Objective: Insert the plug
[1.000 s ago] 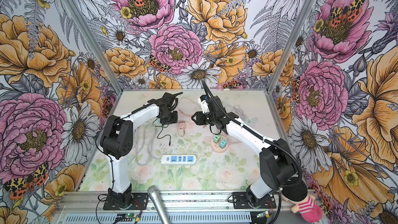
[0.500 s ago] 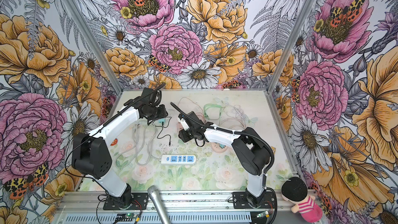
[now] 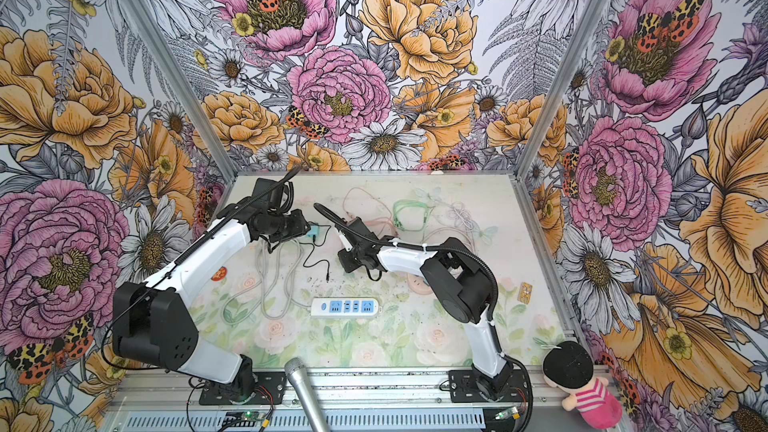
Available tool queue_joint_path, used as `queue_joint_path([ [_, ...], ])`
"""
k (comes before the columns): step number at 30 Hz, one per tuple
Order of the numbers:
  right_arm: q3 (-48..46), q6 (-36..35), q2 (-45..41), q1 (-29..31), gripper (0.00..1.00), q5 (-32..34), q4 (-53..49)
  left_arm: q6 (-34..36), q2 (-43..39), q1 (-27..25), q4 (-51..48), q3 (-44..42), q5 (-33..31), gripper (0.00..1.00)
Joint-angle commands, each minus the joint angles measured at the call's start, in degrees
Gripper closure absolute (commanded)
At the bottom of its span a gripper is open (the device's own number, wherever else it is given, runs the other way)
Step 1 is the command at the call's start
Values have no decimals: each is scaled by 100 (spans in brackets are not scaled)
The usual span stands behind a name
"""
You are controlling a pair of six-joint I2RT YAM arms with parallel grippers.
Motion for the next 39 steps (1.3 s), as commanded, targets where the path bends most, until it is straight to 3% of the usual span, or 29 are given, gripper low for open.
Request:
queue_joint_path([
  [1, 168, -33, 173, 71, 64, 156, 125, -5, -182, 70, 64, -85, 101, 65],
  [4, 160, 38, 226, 77, 68, 157, 110, 21, -234, 94, 72, -108, 115, 65],
  [8, 144, 66, 145, 70, 97, 187, 46, 30, -325, 130, 77, -181, 122, 65],
  [9, 135, 62, 95, 76, 100, 198, 17, 39, -347, 137, 77, -203, 125, 65],
  [17, -113, 6, -886, -41, 100, 103, -221, -105, -414, 190, 263, -649, 346, 65],
  [24, -262, 130, -1520, -454, 100, -165, -286, -240, -475, -94, 615, -1095, 611, 64],
  [32, -21, 757, -1770, -660, 100, -332, -278, -231, -1169, -664, 2311, -2166, 1015, 63],
  [35, 109, 980, -1898, -685, 100, -354, -287, 12, -1425, -1108, 2898, -2498, 754, 61],
  [39, 221, 1206, -2096, -686, 100, -202, -286, 306, -1671, -1855, 3606, -2889, -64, 54],
])
